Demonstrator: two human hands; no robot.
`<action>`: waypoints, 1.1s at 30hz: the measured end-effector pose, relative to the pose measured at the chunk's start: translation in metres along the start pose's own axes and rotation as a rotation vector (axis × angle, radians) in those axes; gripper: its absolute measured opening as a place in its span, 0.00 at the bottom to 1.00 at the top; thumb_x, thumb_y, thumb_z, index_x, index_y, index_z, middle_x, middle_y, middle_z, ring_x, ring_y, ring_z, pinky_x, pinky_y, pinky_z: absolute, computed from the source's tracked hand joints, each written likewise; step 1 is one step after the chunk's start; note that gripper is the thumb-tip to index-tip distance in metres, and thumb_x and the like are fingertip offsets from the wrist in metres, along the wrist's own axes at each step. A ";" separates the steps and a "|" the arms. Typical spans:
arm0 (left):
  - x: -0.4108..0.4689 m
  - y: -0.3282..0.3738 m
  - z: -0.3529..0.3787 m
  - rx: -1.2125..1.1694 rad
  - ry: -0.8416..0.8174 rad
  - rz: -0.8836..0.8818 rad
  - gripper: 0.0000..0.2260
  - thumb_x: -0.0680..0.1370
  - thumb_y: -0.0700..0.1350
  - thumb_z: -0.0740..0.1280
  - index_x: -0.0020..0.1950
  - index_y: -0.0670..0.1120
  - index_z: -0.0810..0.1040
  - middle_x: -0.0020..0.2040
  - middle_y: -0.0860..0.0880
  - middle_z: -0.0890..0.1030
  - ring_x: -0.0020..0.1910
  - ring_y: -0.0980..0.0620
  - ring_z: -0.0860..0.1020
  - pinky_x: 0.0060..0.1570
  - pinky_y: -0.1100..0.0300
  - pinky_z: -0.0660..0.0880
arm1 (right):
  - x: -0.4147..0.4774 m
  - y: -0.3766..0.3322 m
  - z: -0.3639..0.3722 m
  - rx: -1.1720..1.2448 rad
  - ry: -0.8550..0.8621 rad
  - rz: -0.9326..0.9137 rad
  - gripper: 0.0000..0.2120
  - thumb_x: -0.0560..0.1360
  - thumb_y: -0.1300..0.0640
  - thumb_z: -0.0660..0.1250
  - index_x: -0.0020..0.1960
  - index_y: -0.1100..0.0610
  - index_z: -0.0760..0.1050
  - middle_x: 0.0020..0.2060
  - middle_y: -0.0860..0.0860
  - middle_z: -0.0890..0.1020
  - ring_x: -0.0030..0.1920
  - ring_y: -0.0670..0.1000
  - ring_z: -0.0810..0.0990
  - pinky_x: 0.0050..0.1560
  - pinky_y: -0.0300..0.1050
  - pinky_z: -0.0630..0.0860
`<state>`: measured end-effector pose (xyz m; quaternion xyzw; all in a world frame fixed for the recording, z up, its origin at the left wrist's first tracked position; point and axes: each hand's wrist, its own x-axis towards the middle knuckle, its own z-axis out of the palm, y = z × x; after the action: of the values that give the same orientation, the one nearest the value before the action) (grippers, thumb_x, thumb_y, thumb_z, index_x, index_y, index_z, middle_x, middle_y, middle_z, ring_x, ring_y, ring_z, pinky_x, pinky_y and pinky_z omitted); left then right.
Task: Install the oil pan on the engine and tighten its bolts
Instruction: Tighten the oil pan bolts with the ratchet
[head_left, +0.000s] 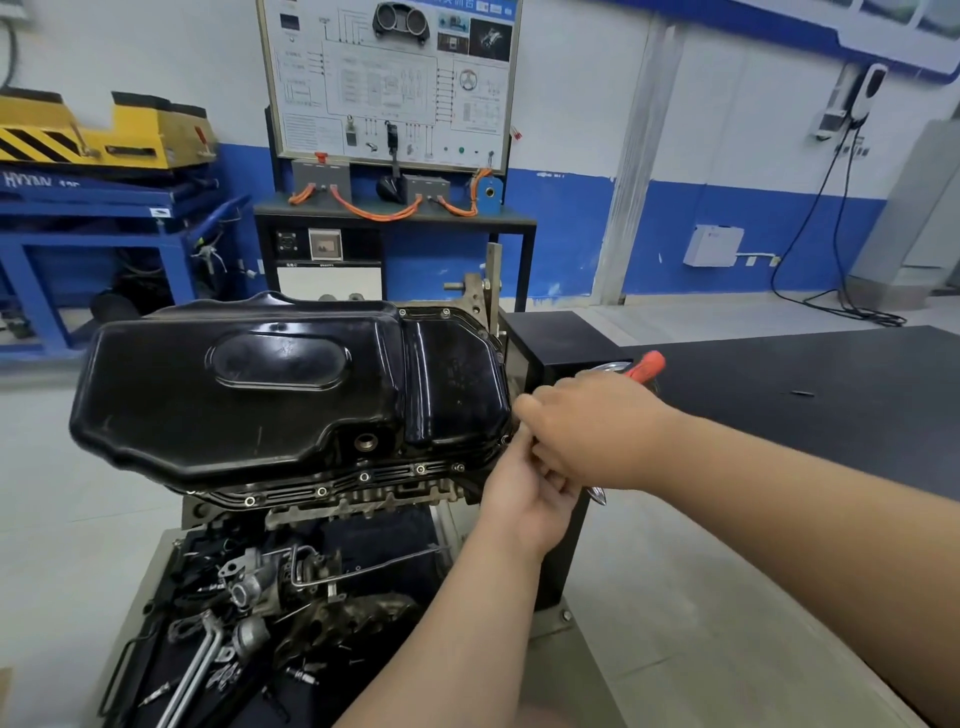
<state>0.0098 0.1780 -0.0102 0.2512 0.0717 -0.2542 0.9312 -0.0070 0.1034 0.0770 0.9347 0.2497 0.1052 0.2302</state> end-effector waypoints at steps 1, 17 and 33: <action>0.002 0.000 -0.001 -0.034 0.020 0.010 0.10 0.81 0.49 0.62 0.50 0.44 0.79 0.40 0.47 0.83 0.46 0.50 0.79 0.55 0.54 0.76 | -0.003 0.004 -0.006 0.056 -0.008 0.027 0.10 0.76 0.51 0.61 0.46 0.52 0.60 0.41 0.49 0.73 0.39 0.52 0.74 0.31 0.44 0.64; 0.004 -0.007 -0.004 -0.002 -0.027 0.039 0.17 0.82 0.51 0.60 0.66 0.43 0.74 0.64 0.40 0.77 0.64 0.43 0.75 0.69 0.44 0.66 | -0.013 -0.029 -0.031 -0.397 -0.095 0.051 0.12 0.79 0.59 0.58 0.61 0.60 0.71 0.55 0.58 0.75 0.57 0.60 0.71 0.55 0.57 0.68; 0.003 -0.012 -0.002 0.030 -0.076 -0.031 0.15 0.82 0.51 0.59 0.62 0.45 0.77 0.62 0.44 0.79 0.62 0.45 0.76 0.68 0.48 0.68 | -0.016 -0.025 -0.033 -0.338 -0.281 0.134 0.05 0.77 0.56 0.61 0.50 0.53 0.75 0.49 0.52 0.79 0.54 0.57 0.73 0.53 0.53 0.68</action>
<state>0.0066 0.1687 -0.0182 0.2542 0.0363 -0.2792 0.9253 -0.0411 0.1266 0.0925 0.9028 0.1314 0.0294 0.4083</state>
